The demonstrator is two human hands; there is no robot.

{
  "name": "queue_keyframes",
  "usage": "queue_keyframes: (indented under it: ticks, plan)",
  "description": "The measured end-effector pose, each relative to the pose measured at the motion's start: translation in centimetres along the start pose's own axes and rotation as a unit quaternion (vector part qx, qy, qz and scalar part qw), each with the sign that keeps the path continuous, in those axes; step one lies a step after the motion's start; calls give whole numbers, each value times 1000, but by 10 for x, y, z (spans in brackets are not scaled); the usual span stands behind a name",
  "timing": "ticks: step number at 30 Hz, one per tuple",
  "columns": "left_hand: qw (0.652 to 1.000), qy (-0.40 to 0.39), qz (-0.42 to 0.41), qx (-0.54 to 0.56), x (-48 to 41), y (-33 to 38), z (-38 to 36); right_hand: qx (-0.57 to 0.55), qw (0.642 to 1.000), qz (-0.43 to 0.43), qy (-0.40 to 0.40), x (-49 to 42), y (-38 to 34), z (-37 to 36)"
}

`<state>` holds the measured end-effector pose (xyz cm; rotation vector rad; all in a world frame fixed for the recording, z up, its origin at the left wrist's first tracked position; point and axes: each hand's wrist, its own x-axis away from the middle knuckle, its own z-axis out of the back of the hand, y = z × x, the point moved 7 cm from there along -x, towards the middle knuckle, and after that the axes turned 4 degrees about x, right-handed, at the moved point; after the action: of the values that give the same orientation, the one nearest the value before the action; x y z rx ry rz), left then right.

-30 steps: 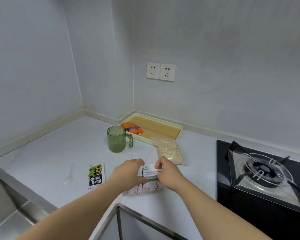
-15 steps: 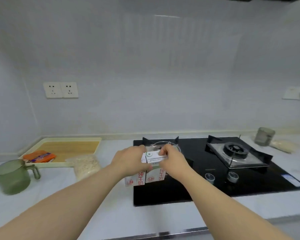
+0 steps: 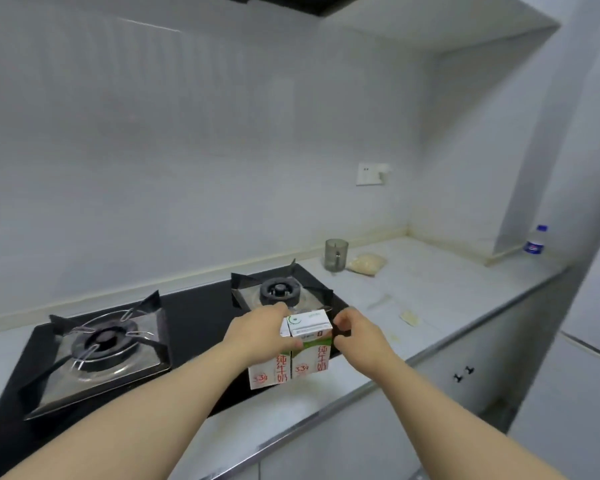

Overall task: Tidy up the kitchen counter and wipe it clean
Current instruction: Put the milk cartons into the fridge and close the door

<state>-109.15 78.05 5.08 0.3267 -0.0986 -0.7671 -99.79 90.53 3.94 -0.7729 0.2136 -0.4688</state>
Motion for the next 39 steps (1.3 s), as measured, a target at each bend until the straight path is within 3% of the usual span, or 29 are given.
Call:
queue_keyframes:
  ticks: [10,15,21,30,39]
  plan:
    - [991,-71,-114,-11,-134,171,-91,-35,993,-114,-6,-41,166,106]
    - [987,-101,-117,36,-221,215,-127,18,985,-170,14,-76,237,173]
    - [986,-97,-132,20,-337,261,-163,48,969,-239,51,-146,312,238]
    - [979,-143,-141,26,-443,295,-203,34,961,-270,41,-235,352,269]
    - [966,-206,-144,56,-480,302,-228,59,950,-301,64,-260,371,298]
